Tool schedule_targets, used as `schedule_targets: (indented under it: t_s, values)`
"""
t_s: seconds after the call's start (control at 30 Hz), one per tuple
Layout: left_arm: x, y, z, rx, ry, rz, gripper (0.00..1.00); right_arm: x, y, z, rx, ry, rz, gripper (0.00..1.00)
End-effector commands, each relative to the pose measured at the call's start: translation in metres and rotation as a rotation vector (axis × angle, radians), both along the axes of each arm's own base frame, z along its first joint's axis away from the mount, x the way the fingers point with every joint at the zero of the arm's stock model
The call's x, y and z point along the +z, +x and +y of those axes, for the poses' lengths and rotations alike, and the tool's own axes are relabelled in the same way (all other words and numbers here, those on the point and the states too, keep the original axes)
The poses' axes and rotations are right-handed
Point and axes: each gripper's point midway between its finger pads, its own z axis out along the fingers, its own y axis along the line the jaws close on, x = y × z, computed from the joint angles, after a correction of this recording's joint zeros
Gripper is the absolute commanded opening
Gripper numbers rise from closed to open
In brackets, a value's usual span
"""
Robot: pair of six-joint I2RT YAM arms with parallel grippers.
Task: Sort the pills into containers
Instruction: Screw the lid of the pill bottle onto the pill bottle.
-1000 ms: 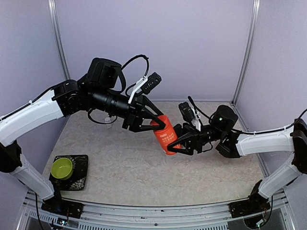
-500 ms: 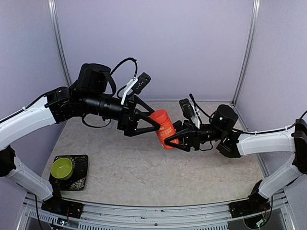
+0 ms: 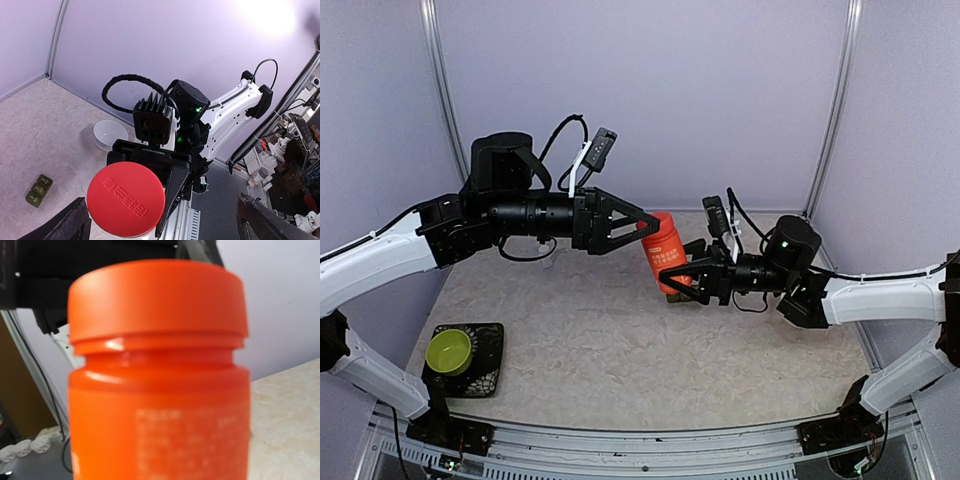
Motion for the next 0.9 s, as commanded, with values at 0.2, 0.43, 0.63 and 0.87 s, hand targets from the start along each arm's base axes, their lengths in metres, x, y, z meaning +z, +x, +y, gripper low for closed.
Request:
schedule_targets:
  t_s: [0.2,0.43,0.63,0.87]
  values:
    - [0.007,0.002,-0.010,0.001,-0.046,0.018,0.99,0.023,0.006,-0.005,-0.061,0.042,-0.046,0.04]
    - [0.008,0.001,-0.014,0.002,-0.037,0.004,0.99,0.014,0.016,0.000,-0.083,0.011,-0.012,0.03]
    - [0.005,-0.002,-0.020,-0.006,-0.028,-0.001,0.99,0.005,0.020,0.007,-0.085,-0.008,0.010,0.02]
    - [0.002,-0.006,-0.025,-0.026,-0.025,-0.008,0.99,-0.001,0.016,0.018,-0.052,-0.013,0.021,0.02]
